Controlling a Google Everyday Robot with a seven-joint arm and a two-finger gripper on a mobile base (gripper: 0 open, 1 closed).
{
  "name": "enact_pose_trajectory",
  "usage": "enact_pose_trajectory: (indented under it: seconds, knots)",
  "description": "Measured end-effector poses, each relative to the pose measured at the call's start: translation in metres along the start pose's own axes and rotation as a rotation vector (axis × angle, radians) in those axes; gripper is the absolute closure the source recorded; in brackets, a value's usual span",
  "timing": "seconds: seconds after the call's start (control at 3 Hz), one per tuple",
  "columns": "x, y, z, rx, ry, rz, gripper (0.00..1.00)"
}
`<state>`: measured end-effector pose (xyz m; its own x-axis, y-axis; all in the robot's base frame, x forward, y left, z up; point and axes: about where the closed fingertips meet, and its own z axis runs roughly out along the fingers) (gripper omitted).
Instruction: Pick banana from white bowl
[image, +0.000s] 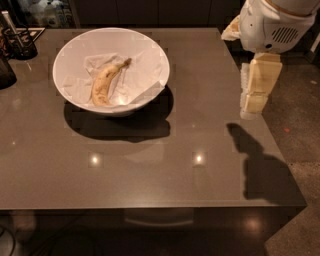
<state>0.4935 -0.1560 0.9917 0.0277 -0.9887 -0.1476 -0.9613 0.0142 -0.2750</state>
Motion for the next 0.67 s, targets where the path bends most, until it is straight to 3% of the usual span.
enact_pose_trajectory:
  seconds: [0.67]
  knots:
    - [-0.011, -0.019, 0.003, 0.045, -0.045, -0.023, 0.00]
